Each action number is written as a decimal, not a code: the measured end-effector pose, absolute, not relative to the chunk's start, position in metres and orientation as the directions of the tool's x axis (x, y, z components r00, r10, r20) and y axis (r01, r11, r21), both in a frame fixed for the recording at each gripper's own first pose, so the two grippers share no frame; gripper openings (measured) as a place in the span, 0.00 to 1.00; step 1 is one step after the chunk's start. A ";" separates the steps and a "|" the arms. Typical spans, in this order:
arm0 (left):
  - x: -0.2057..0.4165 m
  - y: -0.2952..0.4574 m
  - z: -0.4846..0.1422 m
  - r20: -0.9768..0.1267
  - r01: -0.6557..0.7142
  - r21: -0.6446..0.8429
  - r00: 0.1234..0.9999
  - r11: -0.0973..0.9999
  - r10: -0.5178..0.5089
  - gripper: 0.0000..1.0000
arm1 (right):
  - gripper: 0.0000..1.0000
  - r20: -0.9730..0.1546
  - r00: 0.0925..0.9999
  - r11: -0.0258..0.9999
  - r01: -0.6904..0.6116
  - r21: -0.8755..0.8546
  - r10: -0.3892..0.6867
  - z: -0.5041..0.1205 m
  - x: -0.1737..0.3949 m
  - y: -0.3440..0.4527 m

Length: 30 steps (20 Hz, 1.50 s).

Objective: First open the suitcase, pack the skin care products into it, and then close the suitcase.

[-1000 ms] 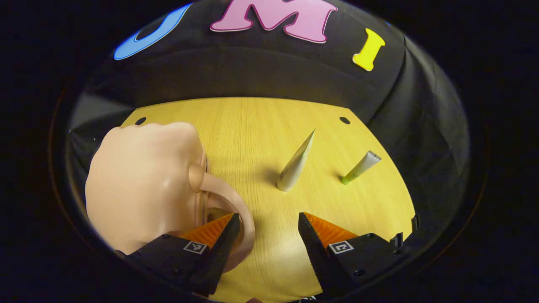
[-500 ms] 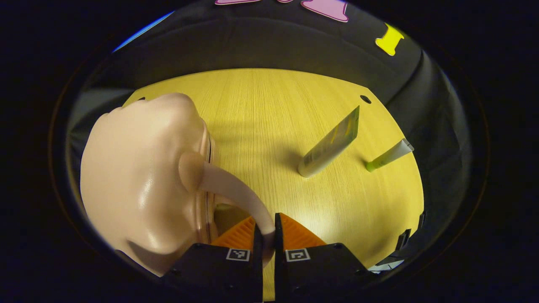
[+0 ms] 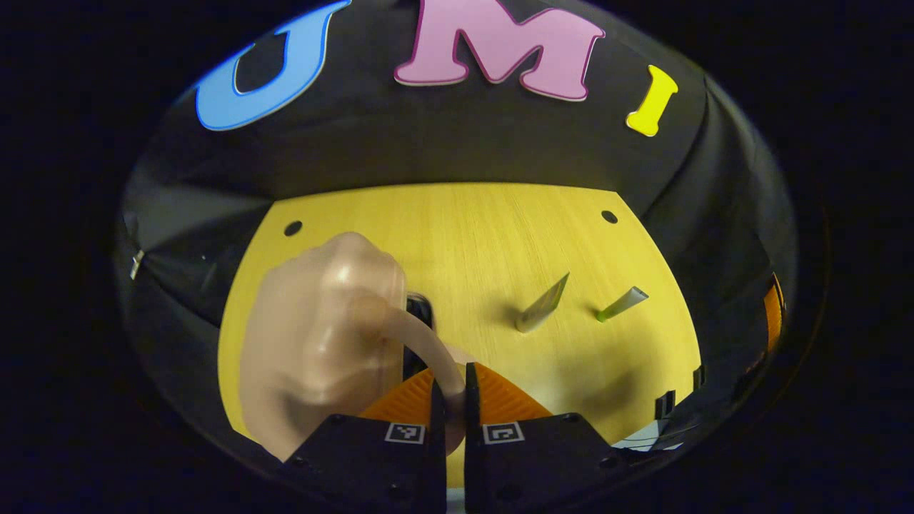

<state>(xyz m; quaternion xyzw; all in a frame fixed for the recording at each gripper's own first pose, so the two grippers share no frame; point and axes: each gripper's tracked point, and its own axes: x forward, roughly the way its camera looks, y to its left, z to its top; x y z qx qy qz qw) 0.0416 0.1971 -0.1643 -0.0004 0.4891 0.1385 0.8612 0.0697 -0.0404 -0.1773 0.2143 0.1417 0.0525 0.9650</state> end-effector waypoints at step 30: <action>-0.099 0.701 -0.193 -0.775 -0.566 0.347 0.275 0.747 0.569 0.37 | 0.96 -0.452 0.890 0.933 0.208 0.294 -0.055 -0.121 0.014 0.041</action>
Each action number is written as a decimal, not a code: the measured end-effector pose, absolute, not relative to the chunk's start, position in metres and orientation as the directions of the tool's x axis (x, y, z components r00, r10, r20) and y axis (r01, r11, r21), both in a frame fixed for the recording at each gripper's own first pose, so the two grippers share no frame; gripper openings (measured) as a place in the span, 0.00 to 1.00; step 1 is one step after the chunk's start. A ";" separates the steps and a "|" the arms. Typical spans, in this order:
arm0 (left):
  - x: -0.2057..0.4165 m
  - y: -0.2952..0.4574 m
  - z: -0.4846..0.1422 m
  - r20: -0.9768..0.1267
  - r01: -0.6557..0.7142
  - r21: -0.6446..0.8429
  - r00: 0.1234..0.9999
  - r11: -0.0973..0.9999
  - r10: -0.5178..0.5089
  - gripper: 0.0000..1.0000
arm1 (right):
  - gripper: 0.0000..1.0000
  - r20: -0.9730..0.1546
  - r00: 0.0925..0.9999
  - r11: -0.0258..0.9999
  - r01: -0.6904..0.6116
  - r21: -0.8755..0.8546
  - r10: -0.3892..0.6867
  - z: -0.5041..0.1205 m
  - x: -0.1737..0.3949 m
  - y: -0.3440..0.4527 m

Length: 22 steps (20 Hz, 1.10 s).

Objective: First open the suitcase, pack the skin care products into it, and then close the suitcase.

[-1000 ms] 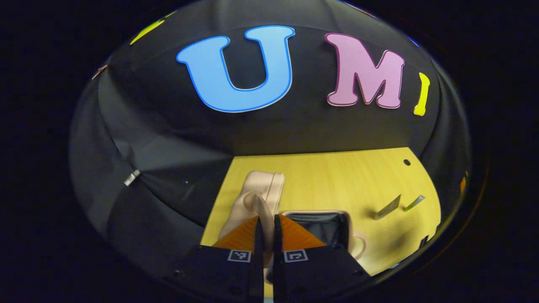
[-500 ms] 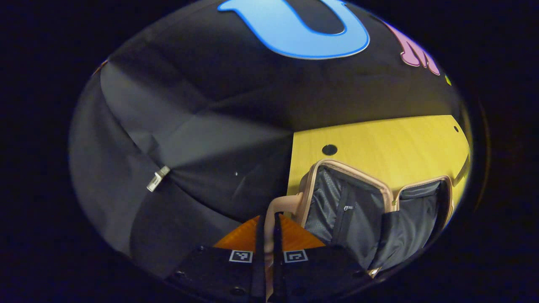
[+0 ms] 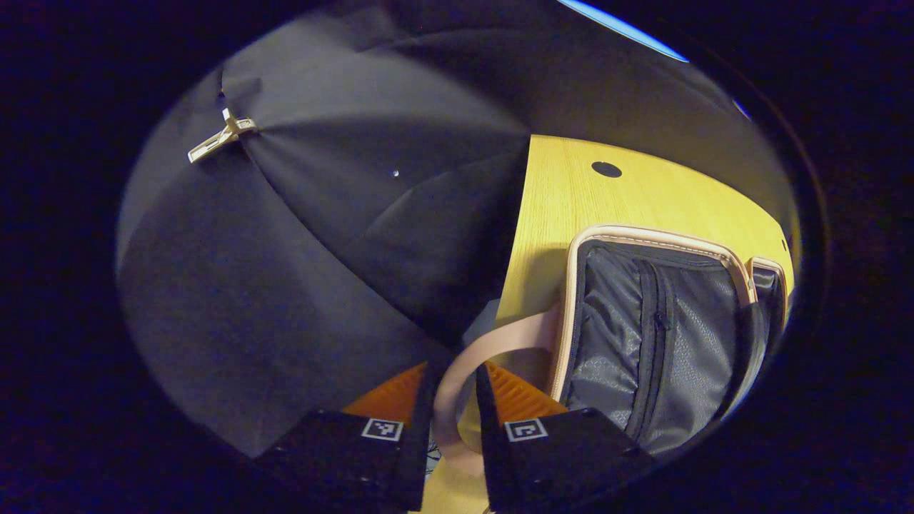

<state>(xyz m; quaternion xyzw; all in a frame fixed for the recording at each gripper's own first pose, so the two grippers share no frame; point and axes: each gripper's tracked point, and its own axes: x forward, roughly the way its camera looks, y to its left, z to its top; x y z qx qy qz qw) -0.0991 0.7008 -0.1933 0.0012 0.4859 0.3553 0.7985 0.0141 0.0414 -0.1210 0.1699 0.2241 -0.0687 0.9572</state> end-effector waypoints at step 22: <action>0.121 0.085 -0.120 -0.545 0.358 0.021 0.787 0.934 -0.289 0.99 | 0.96 -0.375 0.925 0.959 0.159 0.235 -0.062 -0.152 0.063 0.038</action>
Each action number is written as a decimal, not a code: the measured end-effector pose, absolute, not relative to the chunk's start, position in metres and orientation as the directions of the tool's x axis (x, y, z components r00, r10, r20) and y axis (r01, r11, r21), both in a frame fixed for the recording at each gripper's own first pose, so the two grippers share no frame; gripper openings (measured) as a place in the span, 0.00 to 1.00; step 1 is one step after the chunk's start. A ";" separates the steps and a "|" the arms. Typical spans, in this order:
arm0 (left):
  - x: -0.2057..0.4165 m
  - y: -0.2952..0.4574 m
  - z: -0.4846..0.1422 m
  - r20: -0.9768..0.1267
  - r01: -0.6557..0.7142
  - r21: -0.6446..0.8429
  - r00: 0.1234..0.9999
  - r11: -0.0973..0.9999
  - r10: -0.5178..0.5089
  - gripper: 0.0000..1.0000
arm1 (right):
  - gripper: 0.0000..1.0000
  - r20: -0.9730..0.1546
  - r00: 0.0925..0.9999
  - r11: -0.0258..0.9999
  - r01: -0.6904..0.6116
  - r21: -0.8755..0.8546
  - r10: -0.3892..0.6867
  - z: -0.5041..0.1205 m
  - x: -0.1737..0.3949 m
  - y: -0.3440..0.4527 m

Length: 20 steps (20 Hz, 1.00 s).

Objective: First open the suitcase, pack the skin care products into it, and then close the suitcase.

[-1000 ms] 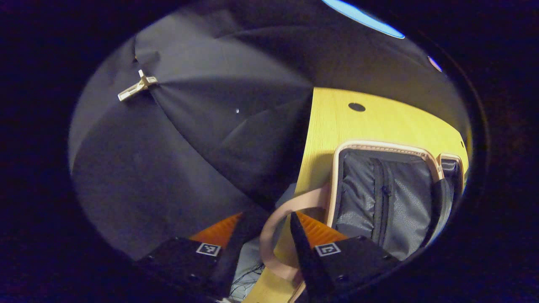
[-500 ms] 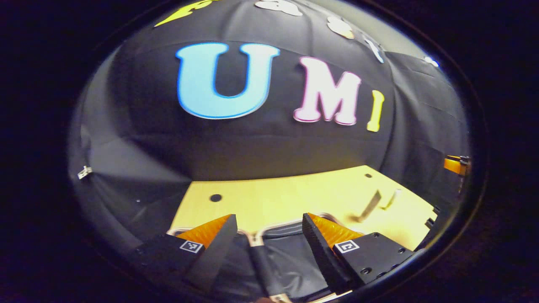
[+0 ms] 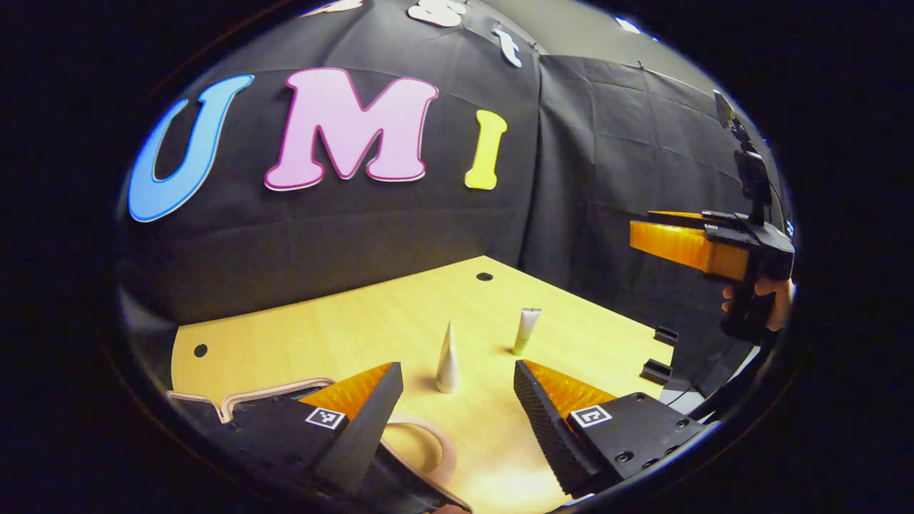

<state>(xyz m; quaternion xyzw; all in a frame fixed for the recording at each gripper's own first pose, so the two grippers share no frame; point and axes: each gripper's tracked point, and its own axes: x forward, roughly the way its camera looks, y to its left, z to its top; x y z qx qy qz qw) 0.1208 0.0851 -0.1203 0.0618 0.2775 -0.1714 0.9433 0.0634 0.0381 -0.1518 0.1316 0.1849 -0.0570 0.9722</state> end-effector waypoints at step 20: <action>0.220 0.110 -0.307 -0.792 0.077 0.169 0.604 0.983 0.089 0.72 | 0.97 -0.546 0.718 0.869 -0.168 0.466 0.432 -0.378 0.125 0.120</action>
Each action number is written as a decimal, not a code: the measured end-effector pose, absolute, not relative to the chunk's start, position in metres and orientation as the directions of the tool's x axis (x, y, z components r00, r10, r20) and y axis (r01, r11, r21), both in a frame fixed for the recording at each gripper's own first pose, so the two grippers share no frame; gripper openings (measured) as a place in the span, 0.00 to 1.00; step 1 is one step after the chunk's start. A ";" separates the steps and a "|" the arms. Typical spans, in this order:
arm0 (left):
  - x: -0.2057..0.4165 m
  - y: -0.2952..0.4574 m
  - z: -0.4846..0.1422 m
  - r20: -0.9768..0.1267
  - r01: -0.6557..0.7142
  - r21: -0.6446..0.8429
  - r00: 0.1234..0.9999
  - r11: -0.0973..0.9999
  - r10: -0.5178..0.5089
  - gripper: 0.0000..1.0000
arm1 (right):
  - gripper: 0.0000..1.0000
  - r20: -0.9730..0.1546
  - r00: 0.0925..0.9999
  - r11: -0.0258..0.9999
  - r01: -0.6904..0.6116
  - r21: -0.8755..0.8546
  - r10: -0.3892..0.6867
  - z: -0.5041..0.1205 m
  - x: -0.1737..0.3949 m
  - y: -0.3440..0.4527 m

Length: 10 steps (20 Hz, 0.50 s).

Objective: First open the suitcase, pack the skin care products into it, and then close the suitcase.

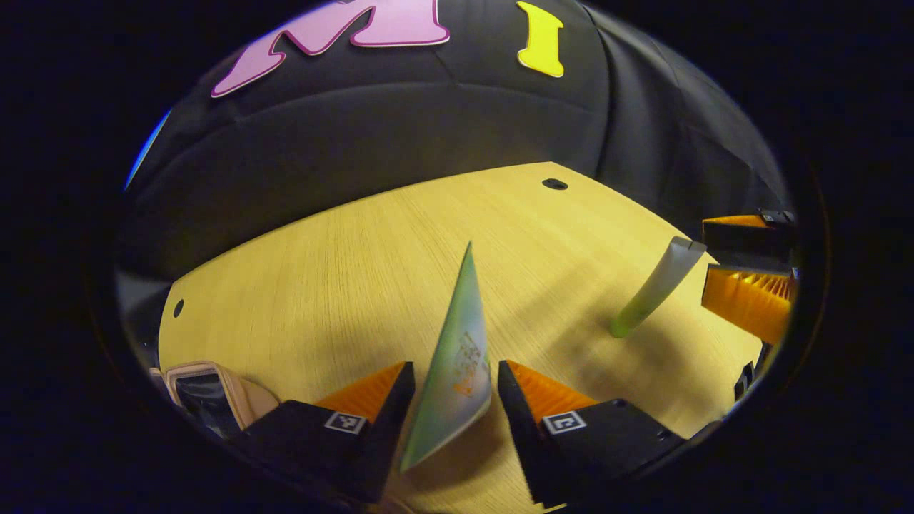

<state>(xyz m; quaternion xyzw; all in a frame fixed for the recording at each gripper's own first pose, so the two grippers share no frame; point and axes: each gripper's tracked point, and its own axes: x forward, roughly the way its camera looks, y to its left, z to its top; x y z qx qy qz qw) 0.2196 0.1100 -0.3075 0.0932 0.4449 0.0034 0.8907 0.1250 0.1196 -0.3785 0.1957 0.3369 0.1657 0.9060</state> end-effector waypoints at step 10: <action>0.205 0.089 -0.260 -0.807 0.111 0.151 0.588 0.982 0.058 0.44 | 0.26 -0.574 0.658 0.808 -0.091 0.582 0.488 -0.432 0.151 0.146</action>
